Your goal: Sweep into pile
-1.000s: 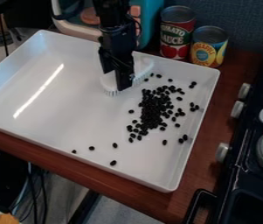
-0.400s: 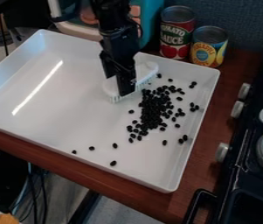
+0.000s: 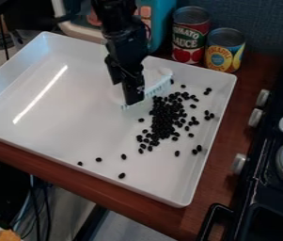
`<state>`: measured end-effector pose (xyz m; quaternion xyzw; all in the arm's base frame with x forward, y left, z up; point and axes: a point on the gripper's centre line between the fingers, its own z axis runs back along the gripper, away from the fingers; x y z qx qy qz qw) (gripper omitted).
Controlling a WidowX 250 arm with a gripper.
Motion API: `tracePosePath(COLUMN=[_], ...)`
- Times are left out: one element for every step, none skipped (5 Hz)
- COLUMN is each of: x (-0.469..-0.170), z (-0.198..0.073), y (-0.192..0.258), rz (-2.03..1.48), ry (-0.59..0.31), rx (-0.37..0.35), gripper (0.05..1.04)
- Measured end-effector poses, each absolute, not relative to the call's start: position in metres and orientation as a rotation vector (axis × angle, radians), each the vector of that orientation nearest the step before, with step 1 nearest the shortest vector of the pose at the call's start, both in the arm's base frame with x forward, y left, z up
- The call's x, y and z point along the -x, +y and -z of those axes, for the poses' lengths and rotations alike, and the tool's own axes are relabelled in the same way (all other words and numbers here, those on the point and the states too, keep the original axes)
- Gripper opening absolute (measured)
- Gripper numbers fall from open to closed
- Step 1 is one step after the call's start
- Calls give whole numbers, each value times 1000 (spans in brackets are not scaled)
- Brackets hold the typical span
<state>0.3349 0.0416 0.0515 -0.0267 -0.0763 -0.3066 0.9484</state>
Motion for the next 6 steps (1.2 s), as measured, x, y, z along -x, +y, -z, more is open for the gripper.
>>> tracePosePath(x=[-326, -313, -301, -275, -248, -233], z=[-71, -81, -78, -59, -51, -53], y=[72, 100, 115, 110, 98, 84], rz=[535, 425, 231, -24, -279, -506], ry=[-171, -145, -81, 20, 123, 161], rx=[50, 31, 2, 37, 22, 42], gripper=[750, 750, 750, 750, 750, 750])
